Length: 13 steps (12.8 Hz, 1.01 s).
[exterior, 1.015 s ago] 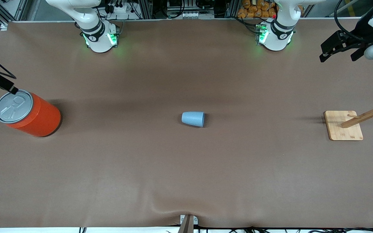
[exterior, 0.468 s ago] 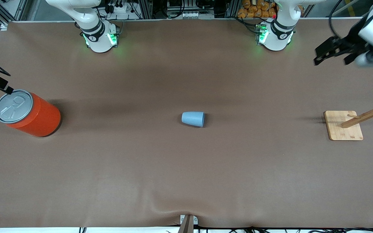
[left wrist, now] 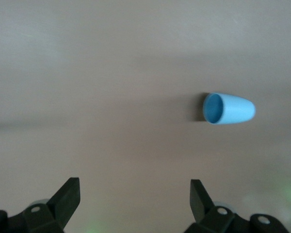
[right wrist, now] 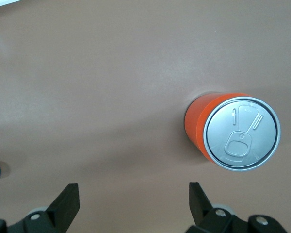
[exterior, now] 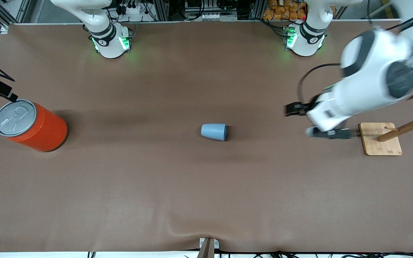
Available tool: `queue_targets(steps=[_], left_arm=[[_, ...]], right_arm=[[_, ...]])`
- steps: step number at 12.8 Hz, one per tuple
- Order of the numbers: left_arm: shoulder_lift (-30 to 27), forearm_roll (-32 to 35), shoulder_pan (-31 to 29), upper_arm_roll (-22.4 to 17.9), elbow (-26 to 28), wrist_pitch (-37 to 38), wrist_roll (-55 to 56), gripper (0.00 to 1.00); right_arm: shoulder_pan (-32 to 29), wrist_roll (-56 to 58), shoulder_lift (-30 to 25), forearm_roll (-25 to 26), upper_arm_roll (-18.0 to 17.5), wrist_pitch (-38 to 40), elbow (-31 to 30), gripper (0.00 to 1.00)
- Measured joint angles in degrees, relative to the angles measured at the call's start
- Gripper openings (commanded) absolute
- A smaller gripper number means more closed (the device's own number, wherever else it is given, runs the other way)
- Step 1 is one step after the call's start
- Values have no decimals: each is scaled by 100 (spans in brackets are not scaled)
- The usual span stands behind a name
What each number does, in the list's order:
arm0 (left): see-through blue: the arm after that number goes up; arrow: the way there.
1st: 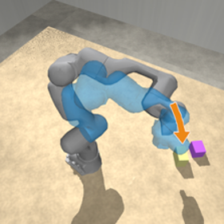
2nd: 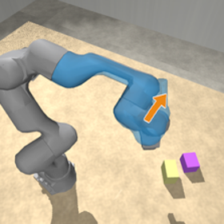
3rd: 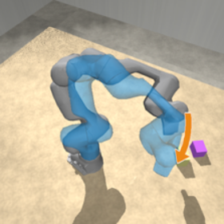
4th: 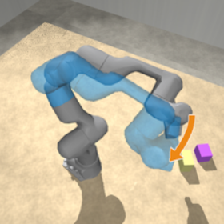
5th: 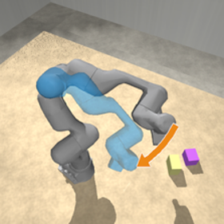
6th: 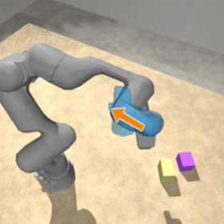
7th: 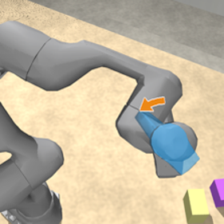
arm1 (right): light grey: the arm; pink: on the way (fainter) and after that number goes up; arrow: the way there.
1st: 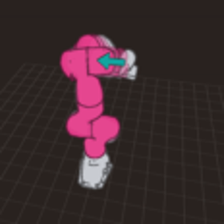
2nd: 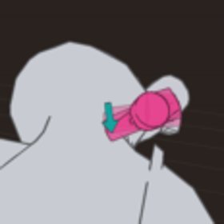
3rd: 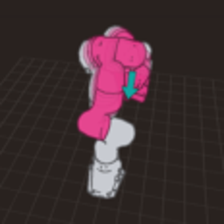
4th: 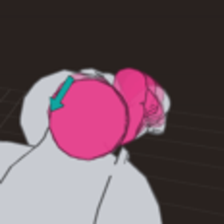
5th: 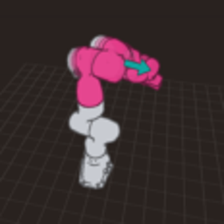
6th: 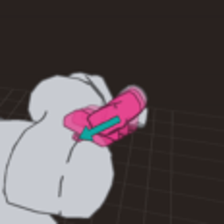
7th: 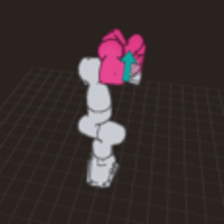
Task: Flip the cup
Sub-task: 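Reach the left gripper toward the lying blue cup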
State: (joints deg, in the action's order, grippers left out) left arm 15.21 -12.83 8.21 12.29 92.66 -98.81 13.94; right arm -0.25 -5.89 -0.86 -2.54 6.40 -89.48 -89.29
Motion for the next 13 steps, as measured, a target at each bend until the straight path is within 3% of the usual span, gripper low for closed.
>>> queue_targets(steps=[7,13], left_arm=[[737,-1556,561,21,740,-1476,-29,100],[1649,-2901,677,15,842,-1867,-928,100]], right_arm=[[32,40,0,0,-9,-20,79,100],[73,41,1,0,-9,78,183,100]])
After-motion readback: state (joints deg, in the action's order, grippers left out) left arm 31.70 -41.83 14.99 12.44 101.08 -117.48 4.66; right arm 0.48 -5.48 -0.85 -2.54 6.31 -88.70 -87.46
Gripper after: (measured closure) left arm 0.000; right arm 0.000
